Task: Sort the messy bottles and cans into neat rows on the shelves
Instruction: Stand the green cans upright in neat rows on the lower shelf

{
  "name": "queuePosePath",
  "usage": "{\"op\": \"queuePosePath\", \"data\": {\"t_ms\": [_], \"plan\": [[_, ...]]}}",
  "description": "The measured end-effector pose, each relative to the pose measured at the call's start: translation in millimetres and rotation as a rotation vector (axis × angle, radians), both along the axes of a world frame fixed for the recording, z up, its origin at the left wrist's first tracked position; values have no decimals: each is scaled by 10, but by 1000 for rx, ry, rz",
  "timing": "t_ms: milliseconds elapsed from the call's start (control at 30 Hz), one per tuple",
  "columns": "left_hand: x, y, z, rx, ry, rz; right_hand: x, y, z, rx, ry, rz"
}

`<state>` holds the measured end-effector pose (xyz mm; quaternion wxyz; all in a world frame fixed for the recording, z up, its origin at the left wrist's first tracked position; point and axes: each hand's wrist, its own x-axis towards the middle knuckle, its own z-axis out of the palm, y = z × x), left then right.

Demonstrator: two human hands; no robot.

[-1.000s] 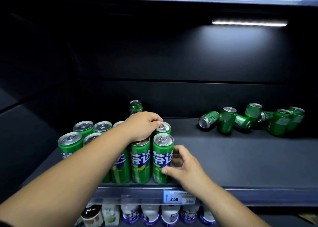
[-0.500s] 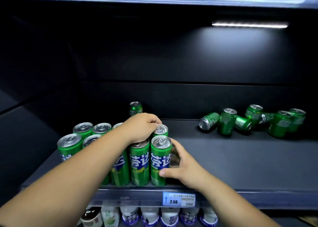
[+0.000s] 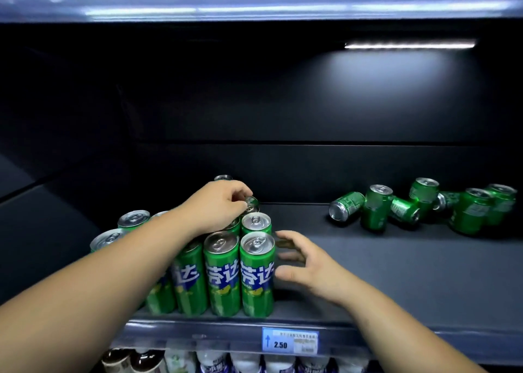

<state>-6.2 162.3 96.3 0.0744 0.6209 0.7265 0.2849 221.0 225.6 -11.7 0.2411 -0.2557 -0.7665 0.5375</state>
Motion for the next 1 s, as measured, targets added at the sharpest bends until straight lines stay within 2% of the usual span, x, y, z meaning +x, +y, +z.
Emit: {"op": "queuePosePath", "data": {"t_ms": [167,667,800,1000], "plan": [[-142,72,137,-66,53,22,30,387,168,74,-7,-61],[-398,615,209,-282,155,226,-494,1279,500,187,-106,147],[-570,703,150,-325,179,190,-647,1287,482,186,-143,222],[-935,958,49,-274,195,88,-874,1244,378,169,-175,247]]}}
